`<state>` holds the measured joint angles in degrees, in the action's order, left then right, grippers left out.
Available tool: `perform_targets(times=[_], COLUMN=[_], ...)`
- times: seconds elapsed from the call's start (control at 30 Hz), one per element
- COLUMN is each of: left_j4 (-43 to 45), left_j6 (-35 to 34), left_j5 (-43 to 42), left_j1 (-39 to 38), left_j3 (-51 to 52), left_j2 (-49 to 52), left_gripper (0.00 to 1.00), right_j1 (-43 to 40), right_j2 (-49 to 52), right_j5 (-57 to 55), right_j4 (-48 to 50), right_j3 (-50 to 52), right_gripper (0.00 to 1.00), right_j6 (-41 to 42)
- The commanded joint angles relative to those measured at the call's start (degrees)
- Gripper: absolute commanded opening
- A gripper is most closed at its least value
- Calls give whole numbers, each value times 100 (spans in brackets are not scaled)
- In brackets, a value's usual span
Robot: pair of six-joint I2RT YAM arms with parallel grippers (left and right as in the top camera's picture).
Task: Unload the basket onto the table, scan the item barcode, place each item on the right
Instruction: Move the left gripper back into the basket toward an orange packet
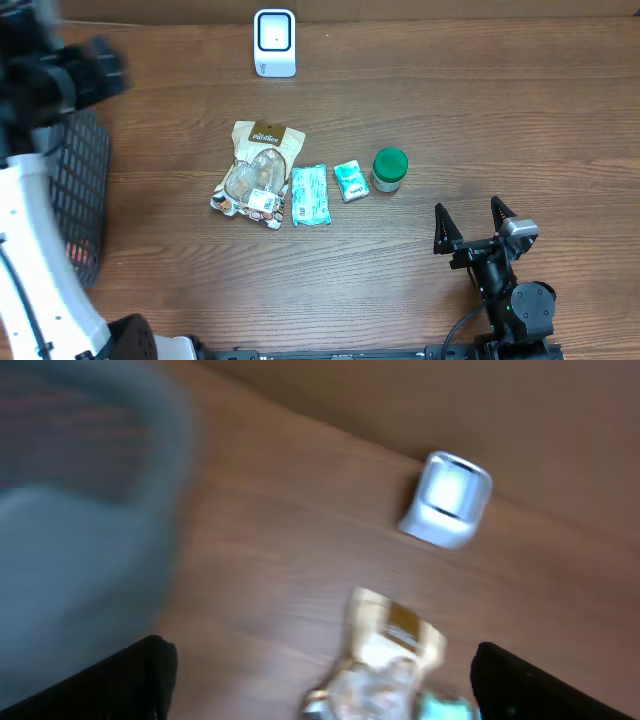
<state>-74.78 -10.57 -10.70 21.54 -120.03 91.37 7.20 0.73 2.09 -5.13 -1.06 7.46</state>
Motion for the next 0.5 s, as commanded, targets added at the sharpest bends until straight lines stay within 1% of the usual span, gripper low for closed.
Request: perform_targets(times=[0.0,0.07,0.17,0.3,0.47], left_j4=[-205,-323,-319,-212,699], left_j6=[-192,-240,-391,-619,-907], left_j5=[61,61,61,68,175], left_j1=[894,1346,1952,2411,2691], left_j3=[-85,-20,295,1141,2675], left_j2=[-4,24,24,24,24], left_gripper=[90,86,84,80,80], right_j1=[-20,-20,-20,-20,-20], right_j2=[-57,-57,-57,-57,-57], right_j5=[-26,-26,-28,-28,-28], right_j4=[42,42,42,42,42], right_j3=[59,59,59,59,59], right_gripper=[100,100,100,100,100], right_j6=[-4,-4,-4,-4,-4])
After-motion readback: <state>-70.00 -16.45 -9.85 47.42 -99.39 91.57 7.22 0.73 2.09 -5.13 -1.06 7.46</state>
